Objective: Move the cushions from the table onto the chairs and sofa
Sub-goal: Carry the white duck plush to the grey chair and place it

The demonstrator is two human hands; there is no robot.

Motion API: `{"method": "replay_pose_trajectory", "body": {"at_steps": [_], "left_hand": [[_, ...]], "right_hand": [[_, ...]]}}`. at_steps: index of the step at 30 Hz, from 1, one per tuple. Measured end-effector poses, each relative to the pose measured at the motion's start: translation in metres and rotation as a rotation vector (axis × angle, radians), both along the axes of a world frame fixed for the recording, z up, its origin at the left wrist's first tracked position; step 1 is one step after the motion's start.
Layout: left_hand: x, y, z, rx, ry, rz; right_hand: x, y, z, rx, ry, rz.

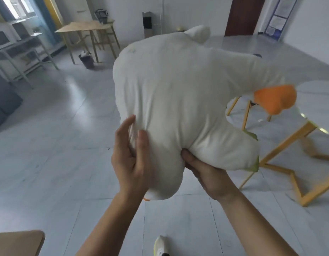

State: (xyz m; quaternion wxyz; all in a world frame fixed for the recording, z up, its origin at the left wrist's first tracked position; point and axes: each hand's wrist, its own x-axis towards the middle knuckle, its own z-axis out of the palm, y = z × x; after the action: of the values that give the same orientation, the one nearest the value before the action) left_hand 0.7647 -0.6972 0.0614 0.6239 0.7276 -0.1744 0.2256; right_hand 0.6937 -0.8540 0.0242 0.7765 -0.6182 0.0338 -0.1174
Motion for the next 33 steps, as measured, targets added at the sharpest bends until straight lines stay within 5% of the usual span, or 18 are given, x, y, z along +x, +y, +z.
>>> {"method": "replay_pose_trajectory", "body": {"at_steps": [13, 21, 26, 33], "left_hand": [[0.279, -0.295, -0.005, 0.073, 0.040, -0.494], [0.455, -0.478, 0.005, 0.096, -0.019, -0.527], [0.544, -0.572, 0.005, 0.085, 0.019, -0.551], [0.670, -0.746, -0.031, 0.105, 0.097, -0.664]], "right_hand": [[0.222, -0.247, -0.018, 0.029, 0.034, -0.591], [0.400, -0.420, -0.011, 0.095, -0.023, -0.628], [0.481, -0.520, -0.013, -0.088, 0.224, -0.739], [0.595, -0.668, -0.029, -0.122, 0.059, -0.857]]}}
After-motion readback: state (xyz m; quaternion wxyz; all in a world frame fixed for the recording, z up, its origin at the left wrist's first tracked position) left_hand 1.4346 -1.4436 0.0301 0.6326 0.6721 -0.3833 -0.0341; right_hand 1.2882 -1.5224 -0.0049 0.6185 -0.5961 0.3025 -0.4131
